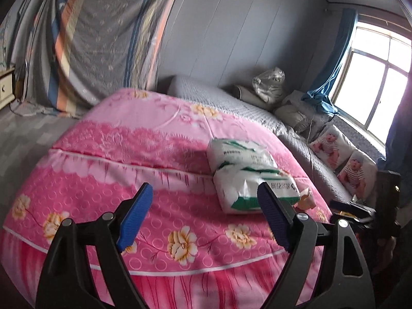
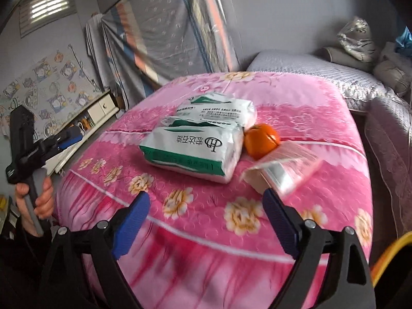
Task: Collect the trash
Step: 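Grasp a white-green plastic packet with the right tool while the left grasps another packet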
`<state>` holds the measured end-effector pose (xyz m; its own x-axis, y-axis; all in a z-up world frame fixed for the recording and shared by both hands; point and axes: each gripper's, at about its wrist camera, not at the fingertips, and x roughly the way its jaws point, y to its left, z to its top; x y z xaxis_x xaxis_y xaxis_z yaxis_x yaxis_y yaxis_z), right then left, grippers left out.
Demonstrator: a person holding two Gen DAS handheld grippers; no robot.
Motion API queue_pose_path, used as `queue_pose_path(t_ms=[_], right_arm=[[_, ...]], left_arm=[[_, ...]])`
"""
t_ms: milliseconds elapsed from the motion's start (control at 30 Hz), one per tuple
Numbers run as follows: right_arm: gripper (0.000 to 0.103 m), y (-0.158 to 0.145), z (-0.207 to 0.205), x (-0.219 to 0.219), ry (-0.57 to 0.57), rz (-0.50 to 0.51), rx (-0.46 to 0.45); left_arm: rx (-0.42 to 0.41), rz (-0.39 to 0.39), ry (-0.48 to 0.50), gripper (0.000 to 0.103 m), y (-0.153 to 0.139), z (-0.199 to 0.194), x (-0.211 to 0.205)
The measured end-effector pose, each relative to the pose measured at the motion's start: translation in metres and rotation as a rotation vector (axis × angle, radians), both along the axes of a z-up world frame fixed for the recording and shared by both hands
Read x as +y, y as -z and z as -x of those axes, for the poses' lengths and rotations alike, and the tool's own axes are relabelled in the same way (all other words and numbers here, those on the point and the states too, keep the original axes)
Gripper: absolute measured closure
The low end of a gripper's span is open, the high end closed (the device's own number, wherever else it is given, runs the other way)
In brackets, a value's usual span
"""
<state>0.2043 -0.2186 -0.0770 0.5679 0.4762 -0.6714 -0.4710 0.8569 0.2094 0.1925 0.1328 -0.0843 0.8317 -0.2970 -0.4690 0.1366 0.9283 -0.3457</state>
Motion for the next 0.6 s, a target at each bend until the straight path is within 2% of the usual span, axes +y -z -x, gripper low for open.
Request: queue_pose_path(t_ms=[167, 333, 500, 567, 600], right_arm=[[0.017, 0.007, -0.040, 0.015, 0.020, -0.034, 0.076], [0.017, 0.017, -0.079, 0.031, 0.063, -0.013, 0.129], [0.017, 0.037, -0.103, 0.053, 0.056, 0.013, 0.202], [0.028, 0.040, -0.104, 0.062, 0.052, 0.053, 0.186], [0.059, 0.040, -0.104, 0.065, 0.055, 0.073, 0.181]], left_arm=[[0.007, 0.023, 0.020, 0.024, 0.006, -0.004, -0.002], [0.015, 0.008, 0.029, 0.023, 0.008, -0.002, -0.007], [0.031, -0.003, 0.018, 0.023, 0.010, -0.001, -0.006], [0.034, -0.009, 0.007, 0.023, 0.010, -0.001, -0.005], [0.036, -0.011, 0.000, 0.023, 0.010, -0.002, -0.004]])
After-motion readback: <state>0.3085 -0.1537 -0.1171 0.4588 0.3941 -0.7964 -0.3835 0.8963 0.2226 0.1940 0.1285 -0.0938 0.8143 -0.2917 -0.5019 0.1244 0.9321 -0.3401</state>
